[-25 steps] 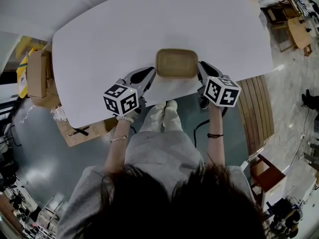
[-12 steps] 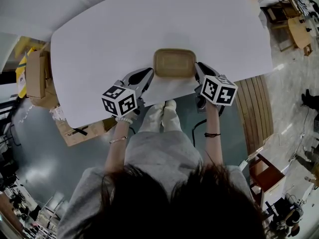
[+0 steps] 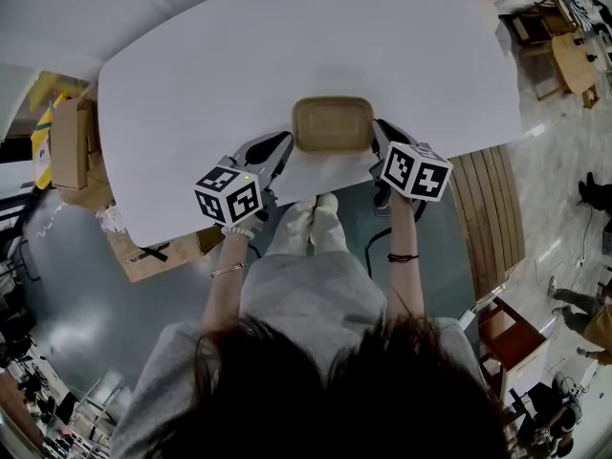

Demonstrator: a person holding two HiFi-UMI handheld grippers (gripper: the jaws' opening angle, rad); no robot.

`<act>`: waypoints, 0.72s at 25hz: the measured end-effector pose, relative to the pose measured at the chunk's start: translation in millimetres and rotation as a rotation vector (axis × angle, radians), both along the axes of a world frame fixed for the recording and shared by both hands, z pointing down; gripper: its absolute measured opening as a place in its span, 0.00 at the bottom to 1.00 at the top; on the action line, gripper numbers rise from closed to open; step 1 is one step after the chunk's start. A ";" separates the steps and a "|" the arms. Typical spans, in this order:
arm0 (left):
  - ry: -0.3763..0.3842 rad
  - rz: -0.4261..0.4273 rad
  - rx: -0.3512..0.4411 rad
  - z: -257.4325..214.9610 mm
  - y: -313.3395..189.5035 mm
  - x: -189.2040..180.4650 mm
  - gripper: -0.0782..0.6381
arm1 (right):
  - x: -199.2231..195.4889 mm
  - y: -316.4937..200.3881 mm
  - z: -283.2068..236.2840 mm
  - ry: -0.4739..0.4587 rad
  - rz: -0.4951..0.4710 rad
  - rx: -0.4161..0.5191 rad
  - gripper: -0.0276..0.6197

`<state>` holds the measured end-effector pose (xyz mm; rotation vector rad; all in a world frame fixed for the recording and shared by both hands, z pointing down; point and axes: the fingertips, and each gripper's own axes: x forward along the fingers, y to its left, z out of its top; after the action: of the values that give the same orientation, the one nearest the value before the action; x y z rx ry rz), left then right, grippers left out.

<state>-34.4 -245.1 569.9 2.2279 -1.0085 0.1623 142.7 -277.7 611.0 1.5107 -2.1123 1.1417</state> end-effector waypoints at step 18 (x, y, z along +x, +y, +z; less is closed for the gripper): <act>0.004 -0.019 0.022 -8.0 -5.1 -9.6 0.10 | -0.4 -6.9 -8.6 -0.006 0.055 0.024 0.09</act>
<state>-44.0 -250.1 561.9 2.2364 -1.0339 0.1388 142.3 -284.6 602.3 1.5880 -2.1077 1.1442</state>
